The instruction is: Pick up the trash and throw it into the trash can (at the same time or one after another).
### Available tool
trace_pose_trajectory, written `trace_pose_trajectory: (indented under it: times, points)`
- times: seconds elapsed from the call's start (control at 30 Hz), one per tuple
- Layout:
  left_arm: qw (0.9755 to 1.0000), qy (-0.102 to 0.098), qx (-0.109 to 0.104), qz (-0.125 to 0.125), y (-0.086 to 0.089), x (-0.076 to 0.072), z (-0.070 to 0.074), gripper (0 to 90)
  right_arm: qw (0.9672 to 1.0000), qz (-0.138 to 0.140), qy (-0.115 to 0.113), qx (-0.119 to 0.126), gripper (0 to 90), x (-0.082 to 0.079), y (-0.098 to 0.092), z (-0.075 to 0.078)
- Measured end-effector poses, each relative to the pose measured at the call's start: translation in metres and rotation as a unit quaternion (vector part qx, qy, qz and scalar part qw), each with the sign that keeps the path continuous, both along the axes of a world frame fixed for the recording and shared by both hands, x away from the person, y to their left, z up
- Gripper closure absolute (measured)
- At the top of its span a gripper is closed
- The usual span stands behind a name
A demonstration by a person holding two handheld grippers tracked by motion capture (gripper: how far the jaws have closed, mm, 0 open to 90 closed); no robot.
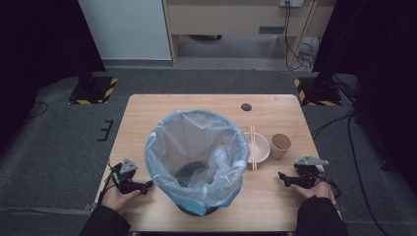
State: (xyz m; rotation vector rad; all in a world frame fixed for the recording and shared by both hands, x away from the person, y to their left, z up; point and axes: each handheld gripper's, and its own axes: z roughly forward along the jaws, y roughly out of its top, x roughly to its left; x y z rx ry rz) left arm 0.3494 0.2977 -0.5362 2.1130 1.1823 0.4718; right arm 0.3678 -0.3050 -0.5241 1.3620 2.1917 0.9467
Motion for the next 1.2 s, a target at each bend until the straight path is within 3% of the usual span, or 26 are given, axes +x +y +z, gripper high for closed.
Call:
trace_pose_trajectory:
  times: [0.37, 0.5, 0.73, 1.13, 1.17, 1.2]
  points:
    - [1.0, 0.0, 0.002, 0.006, -0.003, -0.002, 0.0, 0.0, 0.9986, -0.023, -0.041, 0.024, 26.6, -0.004, -0.006, 0.019]
    - [1.0, 0.001, 0.003, 0.007, -0.003, -0.002, 0.0, 0.0, 0.9959, -0.04, -0.068, 0.045, 28.5, -0.007, -0.007, 0.035]
    - [1.0, 0.0, 0.003, 0.008, -0.003, -0.002, 0.0, 0.0, 0.992, -0.058, -0.094, 0.061, 27.5, -0.008, -0.009, 0.051]
    - [1.0, 0.0, 0.002, 0.008, -0.003, -0.002, 0.0, 0.0, 0.9864, -0.071, -0.124, 0.08, 27.2, -0.005, -0.014, 0.078]
    - [1.0, 0.0, 0.002, 0.008, -0.003, -0.002, 0.0, 0.0, 0.9843, -0.074, -0.128, 0.096, 27.1, -0.004, -0.015, 0.084]
    - [1.0, 0.0, 0.002, 0.008, -0.003, -0.002, 0.0, 0.0, 0.9843, -0.074, -0.128, 0.096, 27.1, -0.004, -0.015, 0.084]
